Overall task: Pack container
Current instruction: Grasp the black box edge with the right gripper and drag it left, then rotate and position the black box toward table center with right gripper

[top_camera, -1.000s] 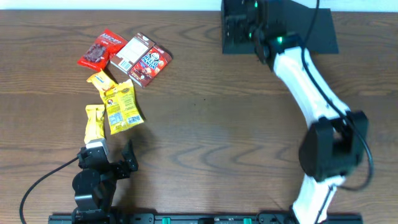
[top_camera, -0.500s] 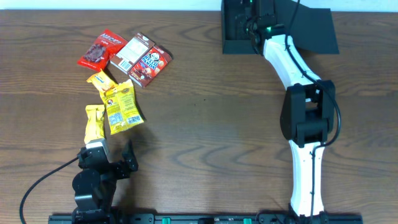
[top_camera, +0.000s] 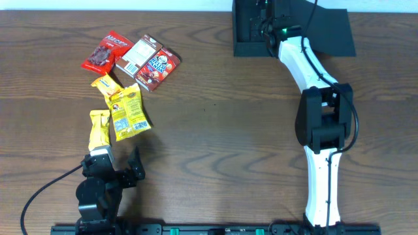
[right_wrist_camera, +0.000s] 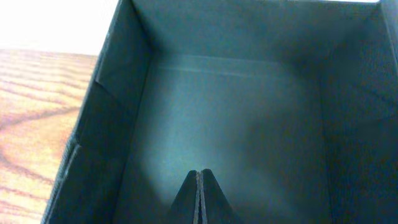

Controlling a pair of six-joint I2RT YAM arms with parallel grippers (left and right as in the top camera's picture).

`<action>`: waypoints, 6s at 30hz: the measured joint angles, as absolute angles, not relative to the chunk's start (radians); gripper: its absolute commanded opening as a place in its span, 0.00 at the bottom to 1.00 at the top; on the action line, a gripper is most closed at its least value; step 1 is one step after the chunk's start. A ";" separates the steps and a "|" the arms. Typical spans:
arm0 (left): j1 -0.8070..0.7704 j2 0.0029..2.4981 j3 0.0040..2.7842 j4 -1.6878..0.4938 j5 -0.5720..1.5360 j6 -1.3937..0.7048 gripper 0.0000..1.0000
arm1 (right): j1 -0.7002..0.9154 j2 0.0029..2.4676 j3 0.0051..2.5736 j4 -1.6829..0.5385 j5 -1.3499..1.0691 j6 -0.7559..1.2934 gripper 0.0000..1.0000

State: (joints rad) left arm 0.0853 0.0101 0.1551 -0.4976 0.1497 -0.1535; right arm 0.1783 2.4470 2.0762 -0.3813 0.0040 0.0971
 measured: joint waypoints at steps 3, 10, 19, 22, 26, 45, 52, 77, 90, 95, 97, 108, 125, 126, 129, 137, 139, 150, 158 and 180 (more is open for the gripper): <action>0.085 0.010 0.155 -0.498 0.150 -0.154 0.95 | 0.178 2.447 2.078 -0.450 0.004 0.097 0.01; 0.085 0.010 0.155 -0.498 0.150 -0.154 0.95 | 0.178 2.447 2.090 -0.539 0.003 0.097 0.01; 0.085 0.010 0.155 -0.498 0.150 -0.154 0.95 | 0.171 2.447 2.139 -0.735 -0.044 0.096 0.01; 0.085 0.010 0.155 -0.498 0.150 -0.154 0.95 | 0.169 2.447 2.177 -0.844 -0.053 0.079 0.01; 0.085 0.010 0.155 -0.498 0.150 -0.154 0.95 | 0.169 2.447 2.259 -0.988 -0.057 0.032 0.01; 0.085 0.010 0.155 -0.498 0.150 -0.154 0.95 | 0.170 2.448 2.381 -1.390 -0.054 -0.150 0.01; 0.085 0.010 0.155 -0.498 0.150 -0.154 0.95 | 0.183 2.448 2.422 -1.357 -0.054 -0.172 0.01; 0.085 0.010 0.155 -0.498 0.150 -0.154 0.95 | 0.305 2.448 2.377 -1.100 -0.068 -0.281 0.59; 0.085 0.010 0.155 -0.498 0.150 -0.154 0.95 | 0.299 2.518 2.370 -1.103 -0.107 -0.292 0.24; 0.085 0.010 0.155 -0.498 0.150 -0.154 0.95 | 0.299 2.518 2.370 -1.134 -0.111 -0.267 0.01; 0.085 0.010 0.155 -0.498 0.150 -0.154 0.95 | 0.299 2.517 2.371 -1.162 -0.105 -0.248 0.01; 0.085 0.010 0.155 -0.498 0.150 -0.154 0.95 | 0.397 2.504 2.376 -1.407 -0.084 -0.296 0.01; 0.085 0.010 0.155 -0.498 0.150 -0.154 0.95 | 0.611 2.504 2.376 -1.689 -0.122 -0.590 0.01; 0.085 0.010 0.155 -0.498 0.150 -0.154 0.95 | 0.606 2.504 2.376 -1.691 -0.127 -0.596 0.01; 0.085 0.010 0.155 -0.498 0.150 -0.154 0.95 | 0.592 2.503 2.376 -1.697 -0.139 -0.620 0.01; 0.085 0.010 0.155 -0.498 0.150 -0.154 0.95 | 0.539 2.491 2.376 -1.699 -0.165 -0.663 0.72; 0.085 0.010 0.155 -0.498 0.150 -0.154 0.95 | 0.526 2.490 2.374 -1.698 -0.169 -0.658 0.91; 0.085 0.010 0.155 -0.498 0.150 -0.154 0.95 | 0.501 2.206 2.360 -1.608 -0.188 -0.590 0.52; 0.085 0.010 0.155 -0.498 0.150 -0.154 0.95 | 0.383 2.143 2.349 -1.583 -0.064 -0.010 0.59; 0.085 0.010 0.155 -0.498 0.150 -0.154 0.95 | 0.366 2.234 1.808 -1.219 -0.012 0.425 0.36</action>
State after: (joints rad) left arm 0.0853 0.0101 0.1551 -0.4976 0.1497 -0.1535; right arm 0.3664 2.2337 1.8084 -1.2186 -0.0124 0.4248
